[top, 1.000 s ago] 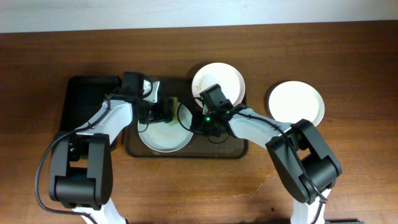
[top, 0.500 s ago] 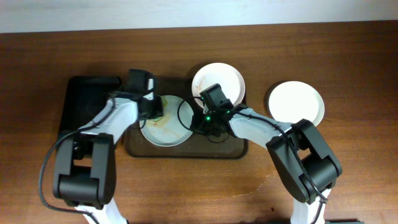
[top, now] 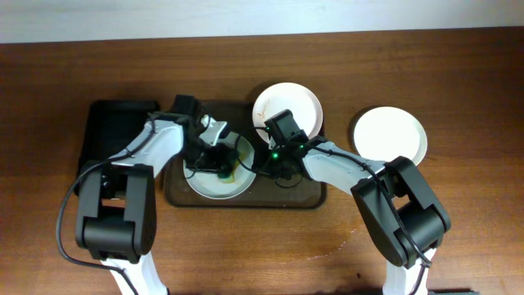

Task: Clean dirty plates on tray and stack at the side
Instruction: 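Scrub the pale green plate with the sponge in the left gripper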

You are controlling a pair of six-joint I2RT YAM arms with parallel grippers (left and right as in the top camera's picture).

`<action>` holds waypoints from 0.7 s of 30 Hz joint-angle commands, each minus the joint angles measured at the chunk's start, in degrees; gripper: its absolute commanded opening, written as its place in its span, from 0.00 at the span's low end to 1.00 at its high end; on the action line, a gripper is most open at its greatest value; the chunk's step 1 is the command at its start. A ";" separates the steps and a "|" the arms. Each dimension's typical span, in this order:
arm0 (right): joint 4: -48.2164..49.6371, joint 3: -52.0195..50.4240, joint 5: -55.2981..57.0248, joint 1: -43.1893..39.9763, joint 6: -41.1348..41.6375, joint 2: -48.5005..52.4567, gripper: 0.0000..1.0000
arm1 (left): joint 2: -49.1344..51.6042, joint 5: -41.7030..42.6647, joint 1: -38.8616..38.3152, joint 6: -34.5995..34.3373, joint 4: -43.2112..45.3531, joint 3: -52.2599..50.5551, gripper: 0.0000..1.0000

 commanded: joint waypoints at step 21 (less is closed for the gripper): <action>0.17 -0.39 -0.28 0.28 -0.63 0.85 0.04 | 3.19 -12.96 -0.09 -14.40 19.61 -0.85 0.01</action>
